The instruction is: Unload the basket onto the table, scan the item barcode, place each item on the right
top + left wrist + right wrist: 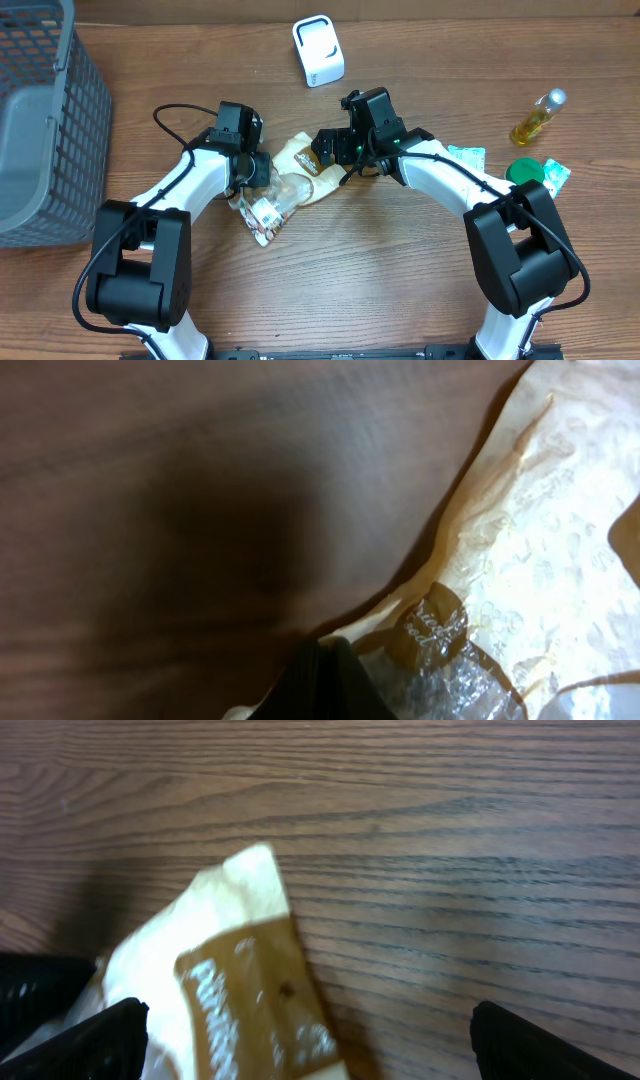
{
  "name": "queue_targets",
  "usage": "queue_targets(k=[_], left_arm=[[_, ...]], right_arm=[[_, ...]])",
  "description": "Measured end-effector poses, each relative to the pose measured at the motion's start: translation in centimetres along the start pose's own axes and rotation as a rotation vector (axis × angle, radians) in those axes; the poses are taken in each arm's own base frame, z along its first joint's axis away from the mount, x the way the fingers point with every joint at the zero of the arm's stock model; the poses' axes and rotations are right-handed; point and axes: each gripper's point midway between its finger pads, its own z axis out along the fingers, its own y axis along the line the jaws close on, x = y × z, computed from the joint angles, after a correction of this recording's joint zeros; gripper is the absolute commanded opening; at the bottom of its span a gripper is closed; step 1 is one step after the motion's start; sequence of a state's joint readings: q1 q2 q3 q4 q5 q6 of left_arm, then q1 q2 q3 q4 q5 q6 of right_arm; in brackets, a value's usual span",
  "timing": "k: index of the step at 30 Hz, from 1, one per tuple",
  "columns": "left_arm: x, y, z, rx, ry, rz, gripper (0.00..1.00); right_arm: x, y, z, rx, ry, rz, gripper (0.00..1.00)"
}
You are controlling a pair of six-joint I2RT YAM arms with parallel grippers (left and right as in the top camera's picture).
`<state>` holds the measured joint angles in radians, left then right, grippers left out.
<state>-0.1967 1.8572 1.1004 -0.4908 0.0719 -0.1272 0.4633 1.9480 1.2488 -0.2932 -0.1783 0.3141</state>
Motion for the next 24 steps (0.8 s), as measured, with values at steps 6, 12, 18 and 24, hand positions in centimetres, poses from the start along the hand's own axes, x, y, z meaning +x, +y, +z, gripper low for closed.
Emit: queue_targets(k=[6, 12, 18, 24], left_arm=[[1.2, -2.3, -1.7, 0.122, 0.11, 0.034, 0.04], [-1.0, -3.5, -4.4, 0.17, 0.104, 0.064, 0.04], [-1.1, -3.8, -7.7, 0.162, 0.181, 0.033, 0.09], [2.3, -3.4, -8.8, 0.145, 0.328, -0.001, 0.09]], right_arm=[[0.4, -0.5, 0.0, 0.014, 0.018, 0.008, 1.0], [1.6, -0.9, -0.2, -0.002, 0.08, 0.033, 1.0], [2.1, -0.7, -0.7, -0.09, 0.127, 0.019, 1.0], [2.4, 0.1, -1.1, -0.172, 0.148, -0.035, 1.0]])
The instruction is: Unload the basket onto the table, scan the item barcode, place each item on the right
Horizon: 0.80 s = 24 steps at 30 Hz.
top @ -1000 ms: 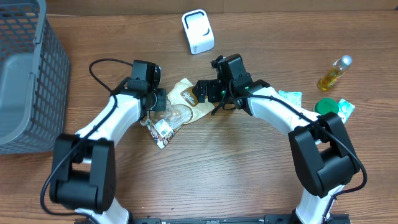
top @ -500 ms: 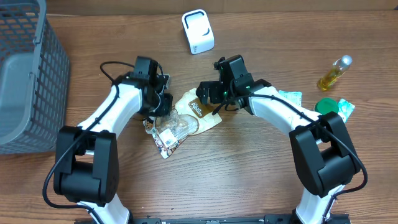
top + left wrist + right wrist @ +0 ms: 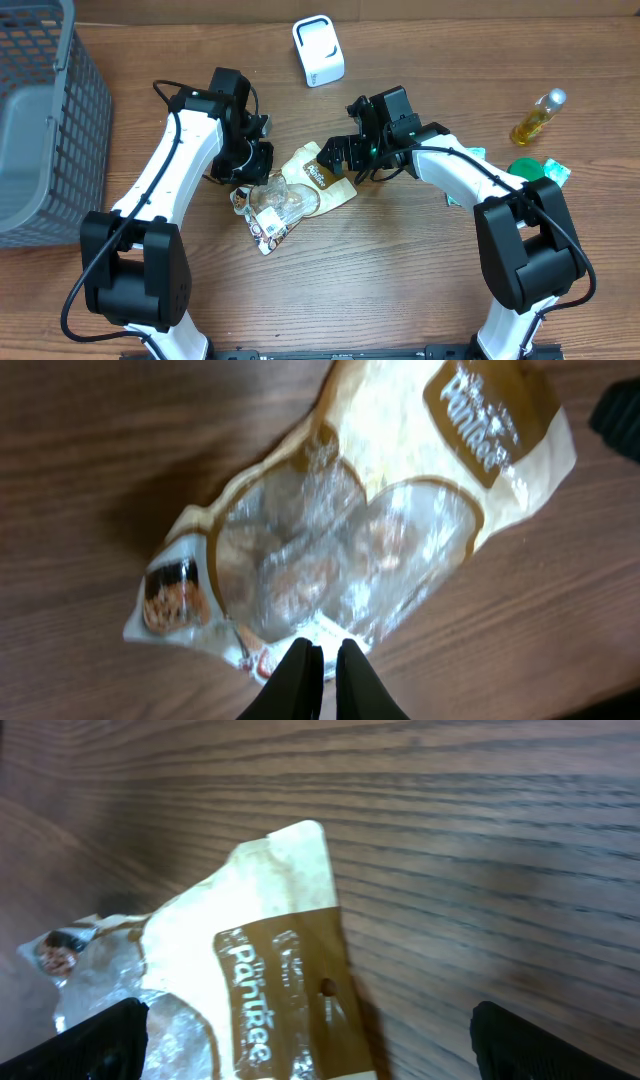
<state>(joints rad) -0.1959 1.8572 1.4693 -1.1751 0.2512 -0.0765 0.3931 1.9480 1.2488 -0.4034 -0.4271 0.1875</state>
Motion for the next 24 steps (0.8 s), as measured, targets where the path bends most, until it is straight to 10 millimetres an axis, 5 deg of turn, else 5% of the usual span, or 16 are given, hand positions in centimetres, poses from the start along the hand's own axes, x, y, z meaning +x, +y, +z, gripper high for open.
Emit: queue_targets(k=[11, 24], left_arm=[[3.1, 1.9, 3.5, -0.053, 0.133, -0.034, 0.08], [2.4, 3.1, 5.5, -0.1, 0.132, -0.058, 0.06]], right_arm=[[-0.2, 0.5, 0.0, -0.025, -0.008, -0.028, 1.0], [2.3, 0.9, 2.0, -0.124, 0.095, 0.007, 0.97]])
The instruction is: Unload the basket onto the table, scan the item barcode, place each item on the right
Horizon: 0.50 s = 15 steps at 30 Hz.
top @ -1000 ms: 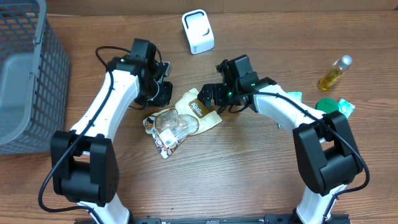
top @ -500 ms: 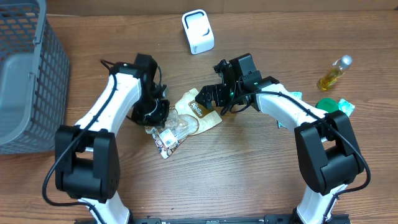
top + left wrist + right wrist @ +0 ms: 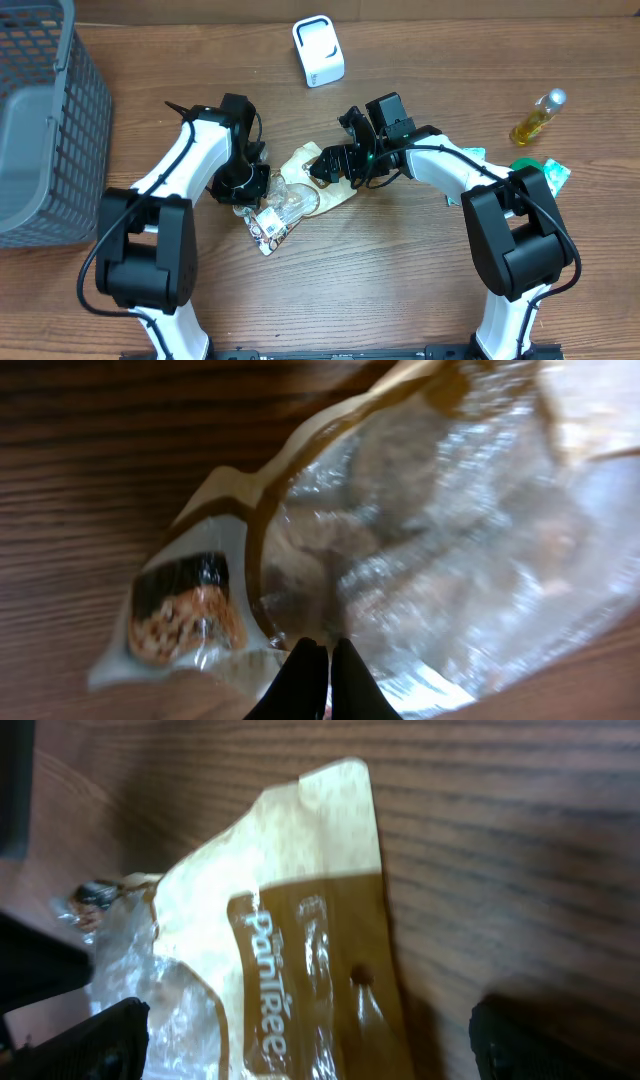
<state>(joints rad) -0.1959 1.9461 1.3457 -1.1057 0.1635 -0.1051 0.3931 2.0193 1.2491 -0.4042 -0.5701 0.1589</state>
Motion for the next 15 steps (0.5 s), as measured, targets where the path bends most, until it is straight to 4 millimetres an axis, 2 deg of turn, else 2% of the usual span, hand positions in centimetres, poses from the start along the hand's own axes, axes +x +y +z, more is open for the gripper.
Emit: queue_targets(k=[5, 15], left_arm=[[0.1, 0.5, 1.3, -0.015, 0.039, -0.007, 0.06], [-1.3, 1.6, 1.3, -0.084, -0.018, 0.012, 0.07]], right_arm=[[0.7, 0.6, 0.2, -0.022, 0.028, 0.005, 0.94], [2.3, 4.0, 1.4, -0.112, 0.087, -0.038, 0.94]])
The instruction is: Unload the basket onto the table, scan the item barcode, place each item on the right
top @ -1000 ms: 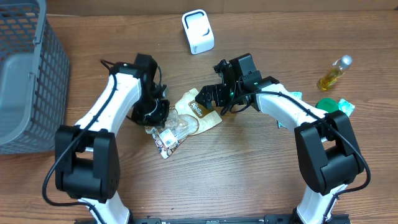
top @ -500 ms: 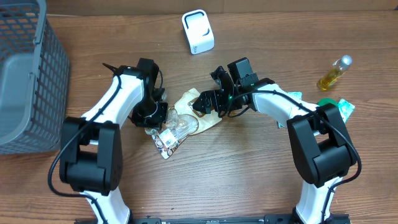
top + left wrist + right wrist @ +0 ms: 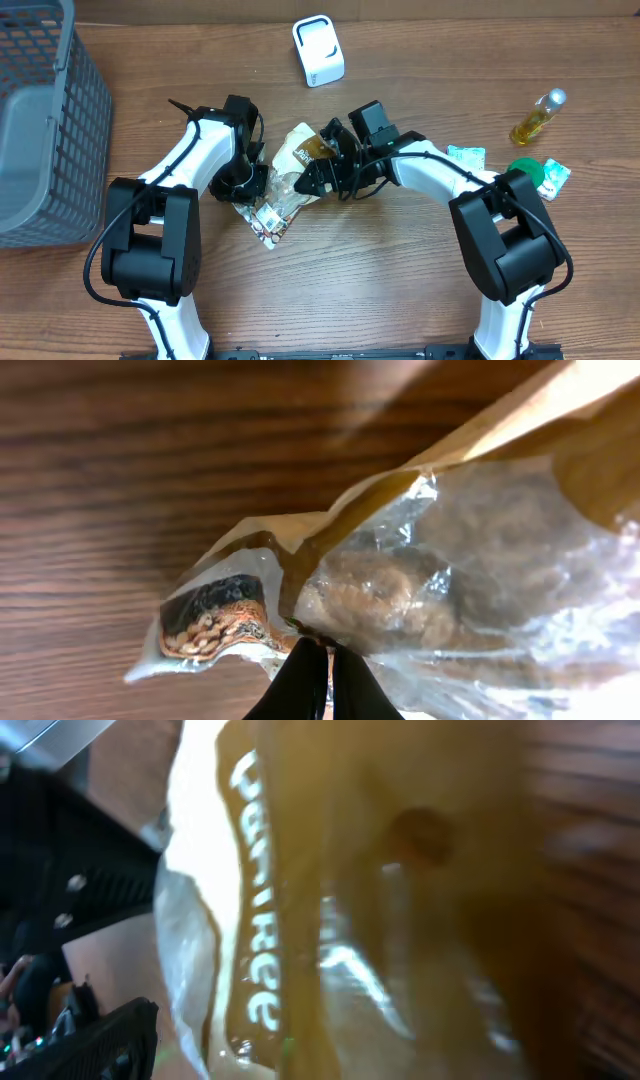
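A clear and tan pastry bag (image 3: 290, 170) lies at the table's middle, its tan top end raised. My left gripper (image 3: 248, 183) is at the bag's left edge. In the left wrist view its fingertips (image 3: 318, 648) are shut on the clear film beside the pastries (image 3: 380, 595). My right gripper (image 3: 322, 172) is open at the bag's right side. In the right wrist view the tan printed panel (image 3: 330, 890) fills the frame between the jaws; only one finger (image 3: 100, 1040) shows. The white scanner (image 3: 318, 50) stands at the back, apart from the bag.
A grey mesh basket (image 3: 40, 130) stands at the far left. On the right are a small yellow bottle (image 3: 538, 117), a green lid (image 3: 525, 172) and teal packets (image 3: 465, 155).
My right gripper has moved left against the bag, whose tan end now stands raised and fills its view. The left gripper stays shut at the bag's left edge.
First both grippers were close around the bag. Then the left arm stood higher, its fingers slightly apart over the flat bag, the right gripper off to its right. The left gripper then sat shut at the bag's edge, and now the right presses in.
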{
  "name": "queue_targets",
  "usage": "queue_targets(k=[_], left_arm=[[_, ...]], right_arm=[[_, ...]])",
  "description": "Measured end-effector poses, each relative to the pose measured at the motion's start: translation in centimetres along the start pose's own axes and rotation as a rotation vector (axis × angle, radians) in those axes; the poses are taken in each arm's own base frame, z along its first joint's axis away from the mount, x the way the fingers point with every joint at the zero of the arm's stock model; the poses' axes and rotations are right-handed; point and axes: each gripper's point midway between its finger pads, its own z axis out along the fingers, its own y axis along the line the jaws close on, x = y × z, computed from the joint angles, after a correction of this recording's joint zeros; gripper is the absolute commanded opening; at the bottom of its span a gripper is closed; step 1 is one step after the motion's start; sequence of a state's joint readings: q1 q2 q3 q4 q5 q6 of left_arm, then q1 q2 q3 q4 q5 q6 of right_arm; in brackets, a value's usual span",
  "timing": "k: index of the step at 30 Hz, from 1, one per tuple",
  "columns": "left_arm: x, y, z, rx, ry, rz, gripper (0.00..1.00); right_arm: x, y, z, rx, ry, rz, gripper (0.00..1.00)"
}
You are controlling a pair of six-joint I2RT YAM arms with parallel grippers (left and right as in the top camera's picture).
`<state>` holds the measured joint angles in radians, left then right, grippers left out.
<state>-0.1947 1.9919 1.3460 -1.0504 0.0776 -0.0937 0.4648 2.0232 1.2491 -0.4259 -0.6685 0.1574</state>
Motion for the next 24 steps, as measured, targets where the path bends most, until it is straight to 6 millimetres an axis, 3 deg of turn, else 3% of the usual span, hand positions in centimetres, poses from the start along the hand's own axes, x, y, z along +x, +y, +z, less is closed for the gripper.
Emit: queue_targets(k=[4, 8, 16, 24], left_arm=[[-0.6, 0.5, 0.0, -0.029, -0.027, 0.002, 0.07], [-0.7, 0.6, 0.0, -0.039, -0.03, 0.018, 0.07], [-1.0, 1.2, -0.1, -0.072, -0.04, 0.028, 0.07], [-3.2, 1.5, 0.3, -0.093, -0.118, 0.05, 0.08]], right_arm=[[-0.2, 1.1, 0.3, -0.038, -0.005, -0.028, 0.95], [-0.4, 0.9, 0.3, -0.026, -0.015, -0.034, 0.97], [-0.3, -2.1, -1.2, 0.04, -0.013, 0.054, 0.97], [-1.6, -5.2, -3.9, 0.061, -0.077, 0.123, 0.98]])
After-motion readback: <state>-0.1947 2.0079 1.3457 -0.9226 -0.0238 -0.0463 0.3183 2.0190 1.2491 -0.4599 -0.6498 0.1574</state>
